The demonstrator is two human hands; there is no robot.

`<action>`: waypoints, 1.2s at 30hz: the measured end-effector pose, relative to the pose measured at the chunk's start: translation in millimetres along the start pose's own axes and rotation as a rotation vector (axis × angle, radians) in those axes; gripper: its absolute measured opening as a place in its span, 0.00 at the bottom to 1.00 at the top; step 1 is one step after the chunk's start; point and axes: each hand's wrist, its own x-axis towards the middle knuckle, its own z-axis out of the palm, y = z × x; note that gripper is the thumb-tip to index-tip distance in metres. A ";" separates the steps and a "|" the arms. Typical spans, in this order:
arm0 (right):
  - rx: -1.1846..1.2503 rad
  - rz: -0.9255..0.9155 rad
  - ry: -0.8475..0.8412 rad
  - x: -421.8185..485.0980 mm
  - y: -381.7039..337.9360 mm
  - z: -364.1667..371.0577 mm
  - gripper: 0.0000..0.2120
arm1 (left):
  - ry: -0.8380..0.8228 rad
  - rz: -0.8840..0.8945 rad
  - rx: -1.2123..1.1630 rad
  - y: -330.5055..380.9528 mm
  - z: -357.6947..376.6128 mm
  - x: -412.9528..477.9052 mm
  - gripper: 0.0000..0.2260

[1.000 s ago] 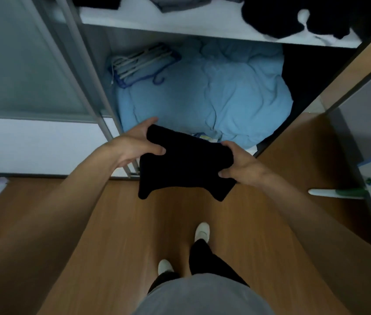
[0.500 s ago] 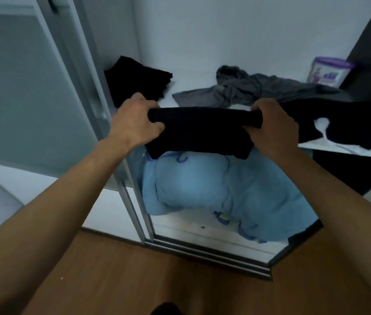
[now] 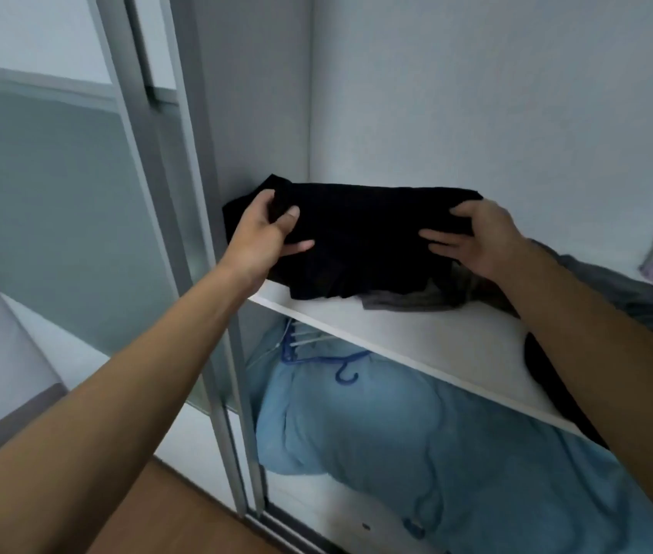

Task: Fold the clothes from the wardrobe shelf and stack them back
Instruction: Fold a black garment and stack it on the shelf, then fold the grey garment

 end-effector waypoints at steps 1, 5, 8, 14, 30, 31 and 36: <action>0.066 0.057 0.000 19.2 -7.8 12.2 0.16 | 0.007 0.055 0.047 1.7 -2.8 12.6 0.08; 0.452 0.037 -0.048 90.0 -38.9 78.6 0.13 | 0.022 0.361 0.427 20.9 -14.6 59.4 0.12; 0.675 -0.003 -0.125 148.9 -49.0 125.1 0.10 | 0.016 0.620 0.612 28.6 -23.6 88.0 0.16; -0.575 0.197 -0.172 232.3 23.8 149.4 0.10 | -0.075 0.187 1.583 -29.0 -24.5 89.1 0.16; -1.127 -0.210 -0.357 225.4 12.4 69.9 0.07 | -0.159 -0.027 1.761 -42.8 52.5 154.9 0.11; -1.115 -0.213 -0.326 214.1 -3.1 46.3 0.06 | -0.205 0.037 1.662 -48.8 74.5 156.1 0.11; -1.161 -0.205 -0.120 135.7 -55.0 -93.1 0.04 | -0.551 0.131 1.147 -98.5 193.5 134.1 0.12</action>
